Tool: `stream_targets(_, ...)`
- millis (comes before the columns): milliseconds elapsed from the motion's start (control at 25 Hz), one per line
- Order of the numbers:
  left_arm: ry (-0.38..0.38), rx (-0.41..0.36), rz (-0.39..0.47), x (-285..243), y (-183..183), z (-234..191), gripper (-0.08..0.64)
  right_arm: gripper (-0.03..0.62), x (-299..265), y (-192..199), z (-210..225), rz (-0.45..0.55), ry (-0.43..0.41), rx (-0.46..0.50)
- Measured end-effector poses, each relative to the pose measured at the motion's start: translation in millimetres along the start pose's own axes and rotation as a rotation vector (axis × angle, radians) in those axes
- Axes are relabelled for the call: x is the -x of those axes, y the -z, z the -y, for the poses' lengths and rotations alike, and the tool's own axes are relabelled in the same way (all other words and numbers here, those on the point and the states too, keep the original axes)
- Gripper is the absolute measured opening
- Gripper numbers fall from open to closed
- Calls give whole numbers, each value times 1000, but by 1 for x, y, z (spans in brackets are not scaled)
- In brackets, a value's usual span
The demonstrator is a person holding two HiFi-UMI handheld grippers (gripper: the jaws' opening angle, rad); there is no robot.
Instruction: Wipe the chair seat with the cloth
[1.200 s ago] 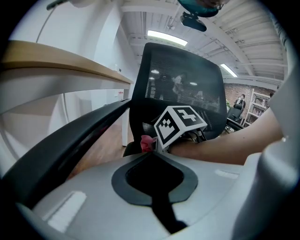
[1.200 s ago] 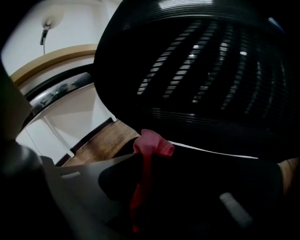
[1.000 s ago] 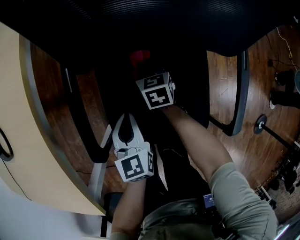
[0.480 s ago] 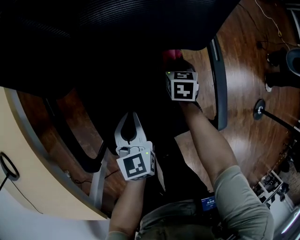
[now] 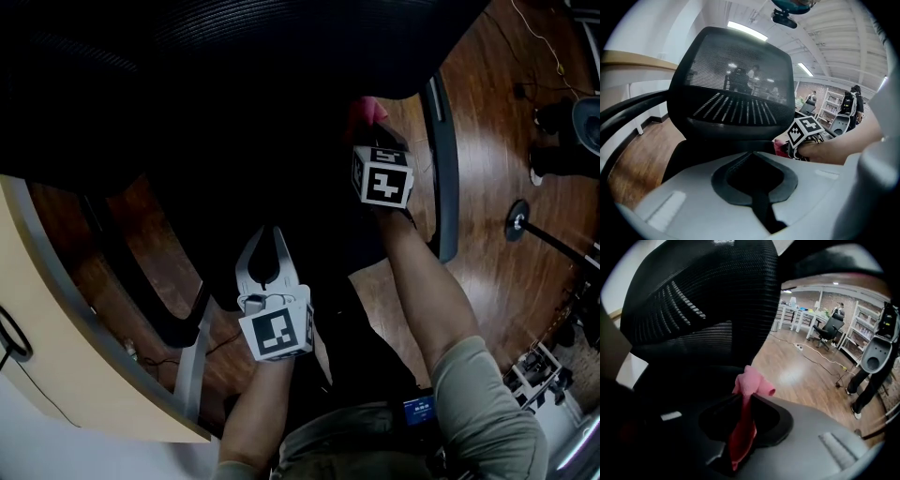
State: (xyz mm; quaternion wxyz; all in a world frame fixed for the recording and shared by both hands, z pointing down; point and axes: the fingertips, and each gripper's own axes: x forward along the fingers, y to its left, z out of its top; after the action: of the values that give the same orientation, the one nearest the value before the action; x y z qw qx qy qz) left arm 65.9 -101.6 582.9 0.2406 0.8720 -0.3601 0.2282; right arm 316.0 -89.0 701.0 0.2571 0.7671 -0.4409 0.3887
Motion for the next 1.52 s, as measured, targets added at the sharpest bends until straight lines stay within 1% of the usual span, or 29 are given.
stream_targets(120, -50, 23, 11, 15, 8, -21, 5, 60, 11, -5, -25, 45, -36, 6)
stream_targets(200, -91, 39, 30, 27, 12, -38, 5, 60, 23, -7, -58, 87, -95, 8)
stream_targets(320, -139, 57, 55, 53, 6, -64, 5, 57, 49, -12, -129, 140, -212, 69)
stream_targets(440, -172, 74, 64, 86, -2, -88, 5, 57, 78, -15, -210, 161, -338, 146)
stream_targets(560, -188, 86, 61, 115, 4, -102, 5, 57, 98, -9, -277, 161, -458, 203)
stream_targets(640, -203, 94, 59, 133, 9, -108, 5, 58, 107, 0, -311, 150, -515, 248)
stream_targets(760, -222, 113, 52, 153, 13, -117, 5, 58, 110, 18, -357, 109, -576, 314)
stream_targets(880, -212, 112, 38, 157, 19, -121, 5, 58, 103, 35, -394, 62, -626, 399)
stream_targets(960, -236, 114, 57, 156, 22, -126, 5, 58, 93, 47, -408, 40, -650, 450)
stream_targets(1040, -251, 123, 51, 156, 35, -128, 5, 58, 82, 64, -414, 21, -660, 477)
stream_targets(1120, -263, 123, 41, 155, 44, -131, 5, 58, 75, 75, -415, 7, -658, 483)
stream_targets(1240, -274, 108, 34, 148, 47, -133, 5, 58, 69, 75, -408, 0, -646, 474)
stream_targets(1360, -266, 91, 20, 137, 47, -124, 5, 58, 64, 68, -383, 2, -618, 450)
stream_targets(1520, -224, 67, 5, 117, 41, -101, 5, 58, 51, 54, -326, 1, -534, 386)
